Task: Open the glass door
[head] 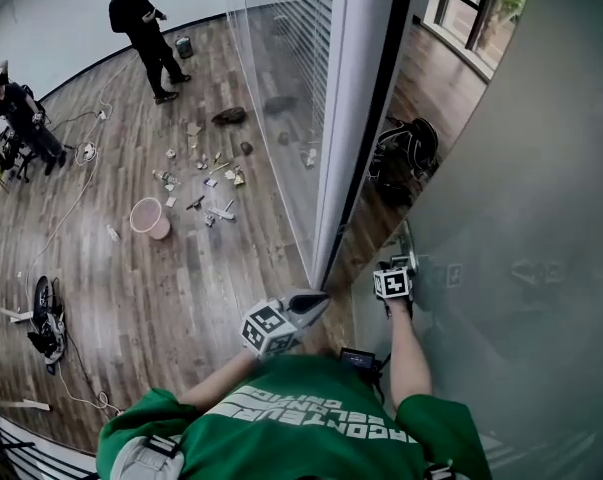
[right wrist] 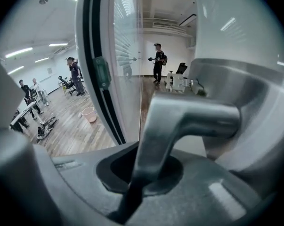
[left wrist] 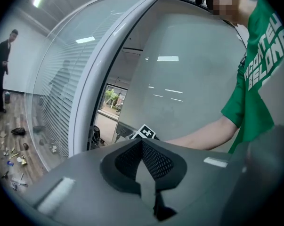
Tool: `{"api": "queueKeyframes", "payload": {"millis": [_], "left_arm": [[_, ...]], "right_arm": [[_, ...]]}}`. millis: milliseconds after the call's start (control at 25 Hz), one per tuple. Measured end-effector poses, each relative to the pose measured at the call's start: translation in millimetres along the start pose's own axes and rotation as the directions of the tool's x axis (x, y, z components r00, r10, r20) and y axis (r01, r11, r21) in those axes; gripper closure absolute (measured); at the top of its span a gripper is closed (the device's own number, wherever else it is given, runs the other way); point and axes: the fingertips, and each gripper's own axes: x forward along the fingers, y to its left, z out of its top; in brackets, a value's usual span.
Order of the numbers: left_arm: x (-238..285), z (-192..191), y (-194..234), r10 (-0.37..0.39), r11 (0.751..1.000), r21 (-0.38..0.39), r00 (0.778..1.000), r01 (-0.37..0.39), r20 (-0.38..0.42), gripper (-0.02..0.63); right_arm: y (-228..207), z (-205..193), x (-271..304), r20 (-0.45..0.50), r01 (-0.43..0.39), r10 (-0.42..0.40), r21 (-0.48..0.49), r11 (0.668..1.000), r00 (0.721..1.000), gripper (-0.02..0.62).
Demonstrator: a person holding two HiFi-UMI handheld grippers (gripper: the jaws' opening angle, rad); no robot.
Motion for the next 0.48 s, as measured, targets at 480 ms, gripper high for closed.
{"api": "queueKeyframes", "payload": {"millis": [480], "left_arm": [[56.4,2.7,-41.4,-0.049,0.999,-0.002,0.999,0.049,-0.008,0.591]], "right_arm": [[-91.5,-29.6,-20.6,-0.178,0.098,-0.09,0.034,0.995,0.98,0.601]]}}
